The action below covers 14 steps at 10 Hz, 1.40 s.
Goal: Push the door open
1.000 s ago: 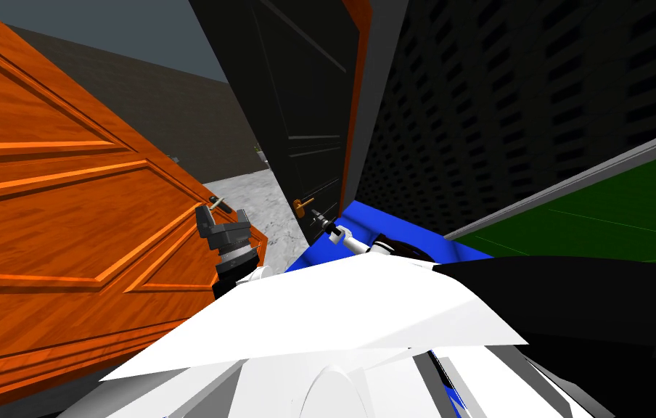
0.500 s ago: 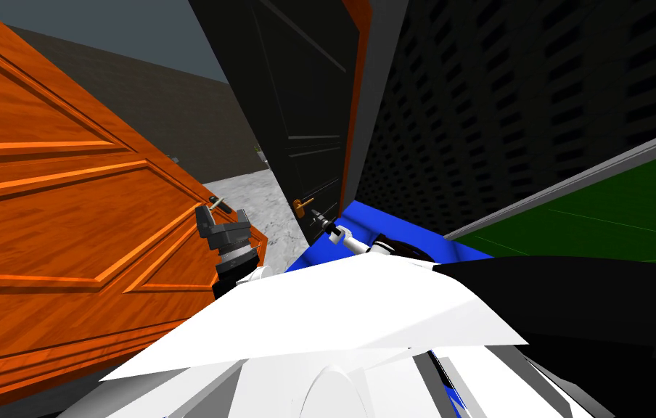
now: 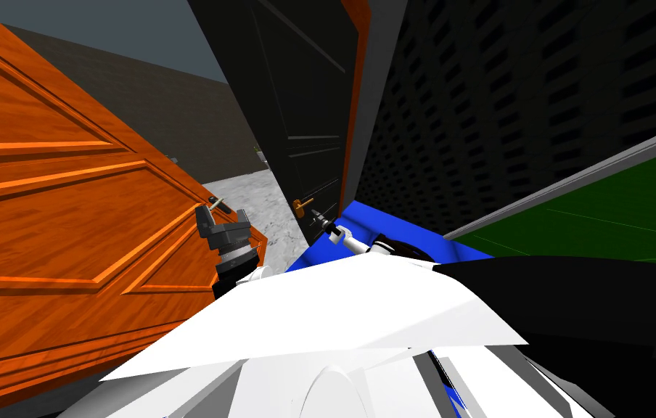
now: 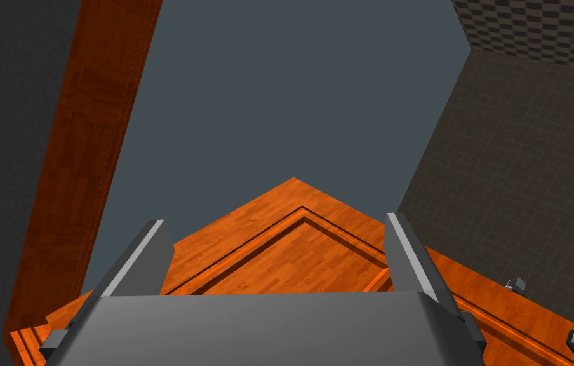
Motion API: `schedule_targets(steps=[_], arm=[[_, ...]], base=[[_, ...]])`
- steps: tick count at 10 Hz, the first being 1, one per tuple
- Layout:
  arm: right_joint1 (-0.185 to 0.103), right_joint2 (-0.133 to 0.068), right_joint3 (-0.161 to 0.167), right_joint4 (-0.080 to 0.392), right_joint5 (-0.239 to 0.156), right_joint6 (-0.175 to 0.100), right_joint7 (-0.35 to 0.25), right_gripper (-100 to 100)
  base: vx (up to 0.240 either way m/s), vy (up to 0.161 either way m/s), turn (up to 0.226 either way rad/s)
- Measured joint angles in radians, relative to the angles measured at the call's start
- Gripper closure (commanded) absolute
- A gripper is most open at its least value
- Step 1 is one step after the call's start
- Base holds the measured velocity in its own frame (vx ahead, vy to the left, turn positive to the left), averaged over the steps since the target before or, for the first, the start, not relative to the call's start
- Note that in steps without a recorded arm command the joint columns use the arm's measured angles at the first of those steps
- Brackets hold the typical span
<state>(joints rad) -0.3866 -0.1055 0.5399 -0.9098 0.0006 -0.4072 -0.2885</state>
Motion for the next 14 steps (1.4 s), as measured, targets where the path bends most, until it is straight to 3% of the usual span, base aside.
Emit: schedule_targets(steps=[14], arm=[[-0.002, -0.006, 0.017, -0.004, 0.0, -0.002, -0.011, -100]], base=[[0.008, -0.001, -0.013]])
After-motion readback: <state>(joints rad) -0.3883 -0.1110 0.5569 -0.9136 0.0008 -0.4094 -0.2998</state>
